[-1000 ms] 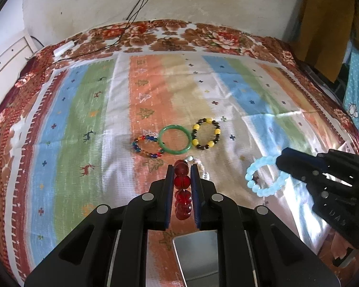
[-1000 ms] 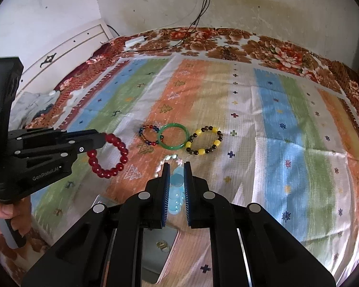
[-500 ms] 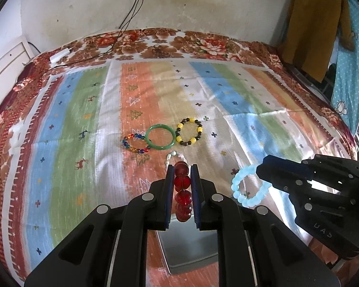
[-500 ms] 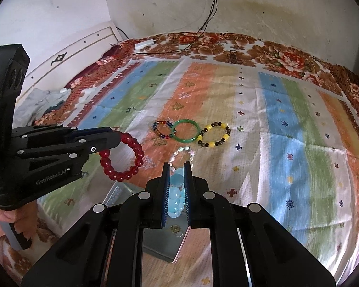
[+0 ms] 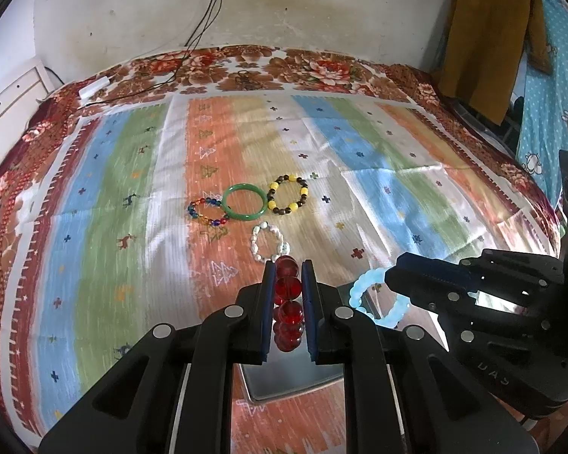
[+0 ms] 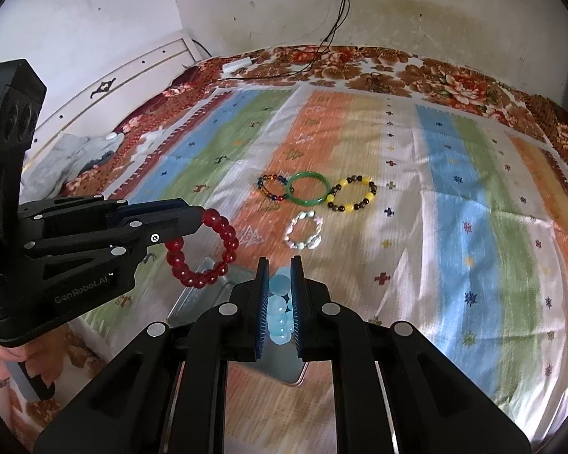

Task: Organize jewelry
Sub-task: 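Carry both bracelets in the grippers over the silver tin box, then open both grippers to drop the bracelets into the tin, then move both open grippers forward toward the remaining bracelets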

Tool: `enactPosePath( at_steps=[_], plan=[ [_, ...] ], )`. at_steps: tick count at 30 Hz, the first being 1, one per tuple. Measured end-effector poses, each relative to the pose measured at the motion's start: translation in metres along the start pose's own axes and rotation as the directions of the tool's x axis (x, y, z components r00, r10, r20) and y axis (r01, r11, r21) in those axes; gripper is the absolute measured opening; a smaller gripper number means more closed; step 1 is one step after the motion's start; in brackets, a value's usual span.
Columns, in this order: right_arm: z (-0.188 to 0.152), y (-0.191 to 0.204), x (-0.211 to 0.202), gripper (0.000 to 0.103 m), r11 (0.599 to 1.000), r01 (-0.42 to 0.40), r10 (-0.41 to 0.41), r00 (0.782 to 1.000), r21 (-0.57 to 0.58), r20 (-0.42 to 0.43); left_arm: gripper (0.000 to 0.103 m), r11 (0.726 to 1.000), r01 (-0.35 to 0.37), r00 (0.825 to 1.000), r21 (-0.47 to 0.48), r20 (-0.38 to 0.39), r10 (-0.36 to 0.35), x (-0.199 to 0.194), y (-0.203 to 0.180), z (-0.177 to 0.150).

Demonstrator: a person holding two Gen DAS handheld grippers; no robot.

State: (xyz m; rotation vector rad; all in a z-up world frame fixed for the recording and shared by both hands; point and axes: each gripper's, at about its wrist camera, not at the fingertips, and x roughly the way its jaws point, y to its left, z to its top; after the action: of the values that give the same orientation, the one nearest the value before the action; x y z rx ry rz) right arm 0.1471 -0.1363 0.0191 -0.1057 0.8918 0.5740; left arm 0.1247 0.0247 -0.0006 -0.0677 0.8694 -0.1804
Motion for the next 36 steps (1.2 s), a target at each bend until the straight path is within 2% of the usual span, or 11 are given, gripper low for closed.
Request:
enactPosePath(
  at_steps=[11,13,15,17,27,32,36],
  plan=[
    [-0.007,-0.001,0.002,0.012,1.000,-0.021,0.021,1.000,0.021,-0.022,0.013,1.000,-0.013,1.000,0.006,-0.013,0.013,-0.001,-0.007,-0.015],
    [-0.009,-0.003,0.004,0.013,0.999,-0.015,0.016,0.999,0.028,-0.033,0.014,0.999,-0.034,0.999,0.005,-0.003,0.034,-0.002,-0.007,-0.016],
    [-0.009,-0.004,0.007,0.019,1.000,0.025,-0.024,0.999,0.011,-0.045,0.022,0.998,-0.058,0.998,0.010,0.015,0.058,-0.005,-0.007,-0.014],
    [-0.010,-0.005,0.006,0.040,0.999,0.047,-0.047,0.998,0.001,-0.039,0.026,0.998,-0.068,0.997,0.000,0.023,0.068,-0.007,-0.004,-0.013],
    [-0.008,-0.008,0.008,0.046,0.998,0.069,-0.070,0.997,-0.003,-0.022,0.044,0.998,-0.063,0.998,-0.028,0.018,0.064,-0.002,0.004,-0.009],
    [-0.003,-0.013,0.015,0.047,0.998,0.062,-0.062,0.998,0.018,-0.025,0.045,0.997,-0.068,0.998,-0.048,0.004,0.068,0.006,0.012,-0.003],
    [0.002,-0.017,0.021,0.049,0.998,0.057,-0.057,0.998,0.034,-0.017,0.052,0.995,-0.084,0.996,-0.055,-0.005,0.084,0.014,0.018,0.002]
  ],
)
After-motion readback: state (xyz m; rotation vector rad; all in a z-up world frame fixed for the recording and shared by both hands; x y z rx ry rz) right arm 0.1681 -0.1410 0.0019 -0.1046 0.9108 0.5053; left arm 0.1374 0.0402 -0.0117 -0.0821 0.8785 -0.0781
